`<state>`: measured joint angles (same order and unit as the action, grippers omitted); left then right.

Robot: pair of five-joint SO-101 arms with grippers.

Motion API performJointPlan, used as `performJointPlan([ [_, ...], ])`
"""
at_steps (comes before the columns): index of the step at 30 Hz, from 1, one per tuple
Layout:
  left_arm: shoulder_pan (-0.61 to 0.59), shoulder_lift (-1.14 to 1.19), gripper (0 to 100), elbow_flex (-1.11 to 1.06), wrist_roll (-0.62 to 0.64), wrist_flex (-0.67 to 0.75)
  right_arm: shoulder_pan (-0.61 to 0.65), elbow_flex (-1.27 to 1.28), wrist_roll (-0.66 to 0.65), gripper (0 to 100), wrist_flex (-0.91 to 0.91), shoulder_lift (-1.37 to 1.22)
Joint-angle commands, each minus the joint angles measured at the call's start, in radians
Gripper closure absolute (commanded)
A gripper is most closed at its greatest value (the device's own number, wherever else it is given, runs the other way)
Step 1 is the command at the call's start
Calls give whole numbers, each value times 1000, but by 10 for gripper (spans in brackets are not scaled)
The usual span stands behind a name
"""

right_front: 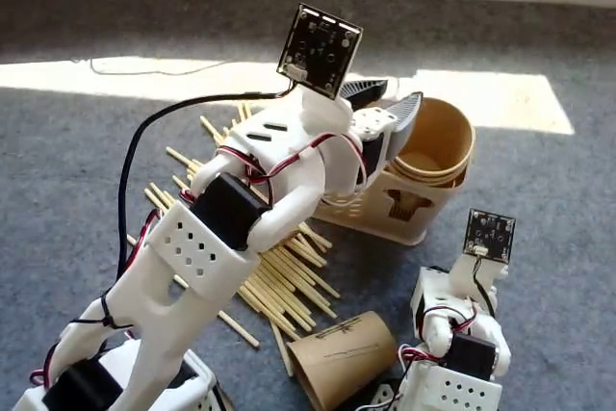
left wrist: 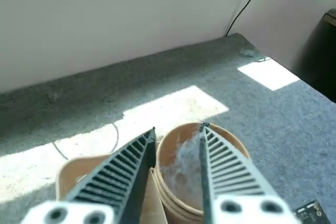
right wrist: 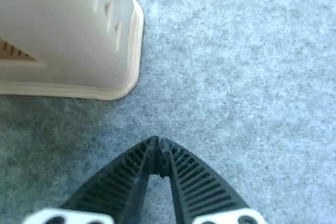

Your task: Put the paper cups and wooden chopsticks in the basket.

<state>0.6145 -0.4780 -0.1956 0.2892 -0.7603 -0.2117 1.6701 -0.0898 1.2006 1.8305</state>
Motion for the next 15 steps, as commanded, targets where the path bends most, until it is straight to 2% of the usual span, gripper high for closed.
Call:
performJointPlan([
  [1, -36, -13, 853, 58, -12, -48, -8, 108, 5, 980, -22, 7],
  [7, -137, -13, 853, 73, -12, -144, -8, 108, 5, 980, -22, 7],
  [15, -354, -13, 849, 240, -12, -445, -8, 108, 5, 980, -22, 7],
])
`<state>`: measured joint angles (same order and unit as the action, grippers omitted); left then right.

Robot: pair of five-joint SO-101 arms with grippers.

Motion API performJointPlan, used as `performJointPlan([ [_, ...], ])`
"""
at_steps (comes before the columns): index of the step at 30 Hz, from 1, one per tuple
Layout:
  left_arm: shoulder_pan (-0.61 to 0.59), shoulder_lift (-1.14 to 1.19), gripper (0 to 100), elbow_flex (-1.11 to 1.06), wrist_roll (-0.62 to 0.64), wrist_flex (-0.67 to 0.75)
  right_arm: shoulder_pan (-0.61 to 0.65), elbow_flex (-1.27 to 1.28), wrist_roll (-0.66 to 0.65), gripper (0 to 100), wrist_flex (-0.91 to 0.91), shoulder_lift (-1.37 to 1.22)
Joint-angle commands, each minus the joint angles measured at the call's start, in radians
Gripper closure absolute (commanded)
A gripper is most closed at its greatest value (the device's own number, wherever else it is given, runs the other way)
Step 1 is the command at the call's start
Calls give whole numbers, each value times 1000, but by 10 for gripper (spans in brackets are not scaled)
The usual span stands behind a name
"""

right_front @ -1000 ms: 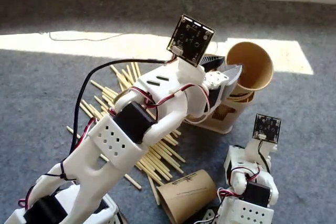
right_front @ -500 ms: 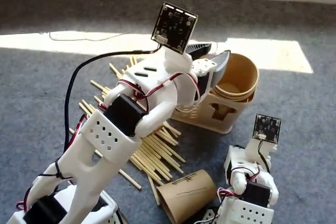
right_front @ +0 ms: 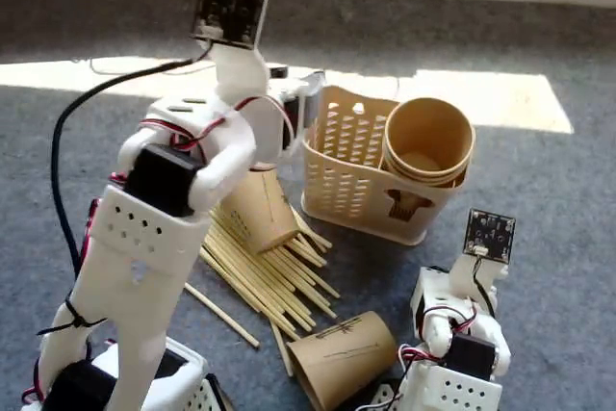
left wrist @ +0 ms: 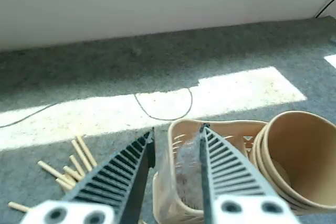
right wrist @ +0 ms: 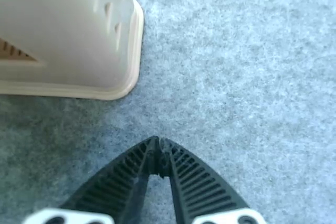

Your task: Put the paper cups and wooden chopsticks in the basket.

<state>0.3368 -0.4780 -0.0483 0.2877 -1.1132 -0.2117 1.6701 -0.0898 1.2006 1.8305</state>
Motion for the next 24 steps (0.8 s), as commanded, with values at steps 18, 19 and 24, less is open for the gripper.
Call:
performJointPlan([
  [18, -392, -1, 849, 70, -305, -299, -8, 108, 5, 980, -22, 7],
  [19, -394, -1, 849, 47, -315, -299, -8, 108, 5, 980, -22, 7],
  [24, -426, 1, 849, -79, -316, -242, -8, 108, 5, 980, -22, 7],
])
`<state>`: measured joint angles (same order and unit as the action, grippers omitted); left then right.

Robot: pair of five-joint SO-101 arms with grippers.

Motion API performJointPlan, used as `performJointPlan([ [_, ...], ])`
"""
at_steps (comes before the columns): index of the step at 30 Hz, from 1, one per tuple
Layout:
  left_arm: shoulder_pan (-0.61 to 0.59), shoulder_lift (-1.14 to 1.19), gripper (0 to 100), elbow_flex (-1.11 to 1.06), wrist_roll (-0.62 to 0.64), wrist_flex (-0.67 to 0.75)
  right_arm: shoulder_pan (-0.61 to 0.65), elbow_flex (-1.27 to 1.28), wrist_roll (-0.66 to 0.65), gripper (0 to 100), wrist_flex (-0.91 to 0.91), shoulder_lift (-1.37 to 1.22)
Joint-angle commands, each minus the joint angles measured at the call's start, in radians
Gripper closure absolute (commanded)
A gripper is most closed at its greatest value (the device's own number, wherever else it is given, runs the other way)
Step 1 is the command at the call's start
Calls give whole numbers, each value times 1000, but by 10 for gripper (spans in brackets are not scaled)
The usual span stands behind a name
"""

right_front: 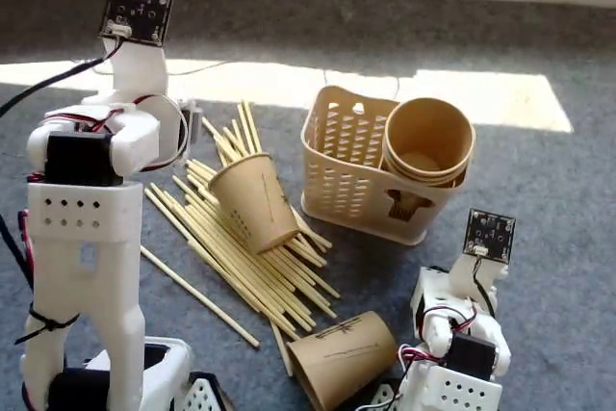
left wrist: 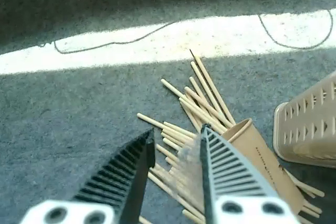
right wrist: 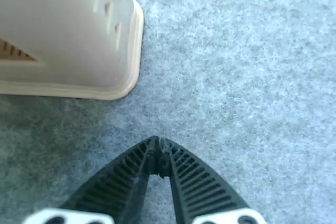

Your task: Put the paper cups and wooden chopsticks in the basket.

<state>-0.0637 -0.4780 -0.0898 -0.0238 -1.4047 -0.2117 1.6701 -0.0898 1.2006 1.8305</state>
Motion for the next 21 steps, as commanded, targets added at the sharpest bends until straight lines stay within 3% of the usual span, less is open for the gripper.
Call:
performJointPlan([
  [1, -28, 1, 849, -68, -5, 74, -8, 108, 5, 980, -22, 7],
  [11, -101, 18, 848, -202, 74, 186, -8, 108, 5, 980, -22, 7],
  [17, -94, 203, 848, -131, 83, 186, -8, 108, 5, 980, -22, 7],
  [21, -99, 377, 829, 12, 164, 144, -8, 108, 5, 980, -22, 7],
])
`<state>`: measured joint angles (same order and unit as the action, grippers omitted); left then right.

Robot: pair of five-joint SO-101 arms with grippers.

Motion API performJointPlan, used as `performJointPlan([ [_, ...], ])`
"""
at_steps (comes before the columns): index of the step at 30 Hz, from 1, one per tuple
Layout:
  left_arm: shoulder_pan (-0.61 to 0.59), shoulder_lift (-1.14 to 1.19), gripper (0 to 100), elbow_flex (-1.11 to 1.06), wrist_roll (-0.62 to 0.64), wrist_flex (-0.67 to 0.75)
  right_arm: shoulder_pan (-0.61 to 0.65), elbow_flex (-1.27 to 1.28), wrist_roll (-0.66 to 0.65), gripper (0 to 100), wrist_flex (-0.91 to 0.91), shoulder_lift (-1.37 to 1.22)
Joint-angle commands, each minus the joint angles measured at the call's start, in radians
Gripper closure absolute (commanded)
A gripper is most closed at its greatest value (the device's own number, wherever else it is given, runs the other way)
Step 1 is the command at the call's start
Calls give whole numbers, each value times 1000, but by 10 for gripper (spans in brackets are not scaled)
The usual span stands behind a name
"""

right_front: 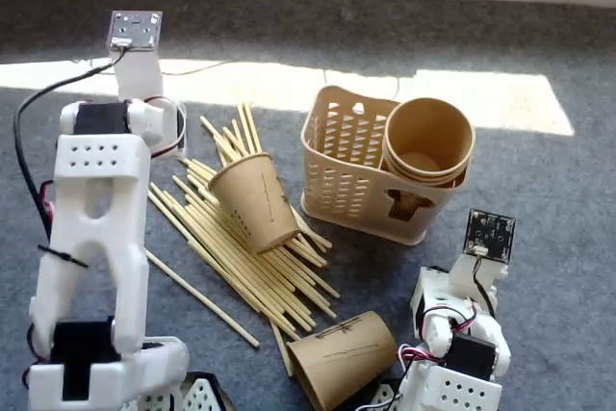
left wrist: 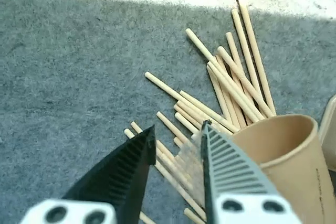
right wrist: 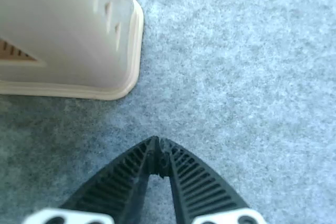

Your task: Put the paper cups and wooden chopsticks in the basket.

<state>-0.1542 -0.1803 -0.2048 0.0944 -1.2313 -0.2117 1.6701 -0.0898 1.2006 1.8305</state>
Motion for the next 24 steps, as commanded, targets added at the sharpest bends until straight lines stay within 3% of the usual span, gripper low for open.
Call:
performJointPlan([
  [1, -5, 120, 808, 168, 58, -64, -8, 108, 5, 980, -22, 7],
  [5, 8, 268, 755, 354, 141, -261, -8, 108, 5, 980, -22, 7],
  [10, 21, 427, 755, 547, 157, -437, -8, 108, 5, 980, -22, 7],
  [24, 110, 659, 755, 602, 178, -494, -8, 108, 5, 980, -22, 7],
])
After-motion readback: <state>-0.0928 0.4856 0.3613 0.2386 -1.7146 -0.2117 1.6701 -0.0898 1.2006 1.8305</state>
